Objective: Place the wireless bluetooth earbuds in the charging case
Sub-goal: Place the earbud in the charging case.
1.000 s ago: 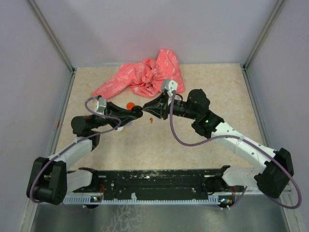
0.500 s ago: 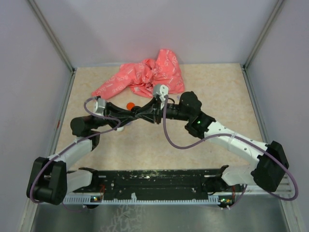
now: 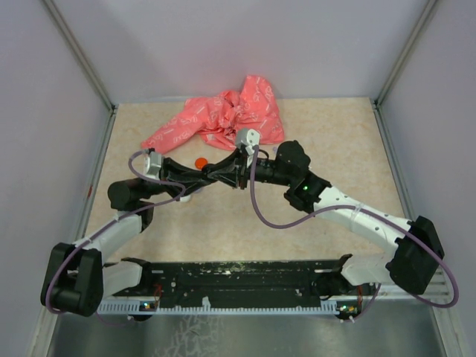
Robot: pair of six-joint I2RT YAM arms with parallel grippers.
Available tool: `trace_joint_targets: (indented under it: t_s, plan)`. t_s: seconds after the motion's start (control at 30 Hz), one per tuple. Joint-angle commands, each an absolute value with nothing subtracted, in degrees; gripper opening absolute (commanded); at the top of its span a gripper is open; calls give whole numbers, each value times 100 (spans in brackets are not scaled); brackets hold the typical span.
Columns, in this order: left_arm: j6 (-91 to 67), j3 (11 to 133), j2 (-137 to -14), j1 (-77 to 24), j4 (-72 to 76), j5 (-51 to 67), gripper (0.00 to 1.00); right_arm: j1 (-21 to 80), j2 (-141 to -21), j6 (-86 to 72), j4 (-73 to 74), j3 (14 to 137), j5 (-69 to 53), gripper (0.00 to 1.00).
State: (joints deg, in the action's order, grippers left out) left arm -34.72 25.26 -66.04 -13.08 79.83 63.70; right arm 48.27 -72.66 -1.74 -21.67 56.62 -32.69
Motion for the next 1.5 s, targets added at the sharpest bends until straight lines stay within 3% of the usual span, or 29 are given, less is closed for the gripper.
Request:
trace_joint_targets:
  t_s: [0.0, 0.83, 1.2, 1.47]
  plan:
    - [-3512, 2527, -6499, -1274, 8283, 6432, 1, 4866, -7216, -169, -2457, 5671, -3228, 13]
    - [-3732, 2382, -6510, -1266, 8590, 6149, 1, 4861, -7130, -516, -2856, 5111, -3272, 13]
    - [-3814, 2337, -6495, -1266, 8724, 6047, 1, 4901, -6983, -1392, -4398, 4469, -2779, 13]
    - [-3819, 2316, -6466, -1266, 8739, 6029, 1, 4981, -7113, -1586, -4606, 4443, -2731, 13]
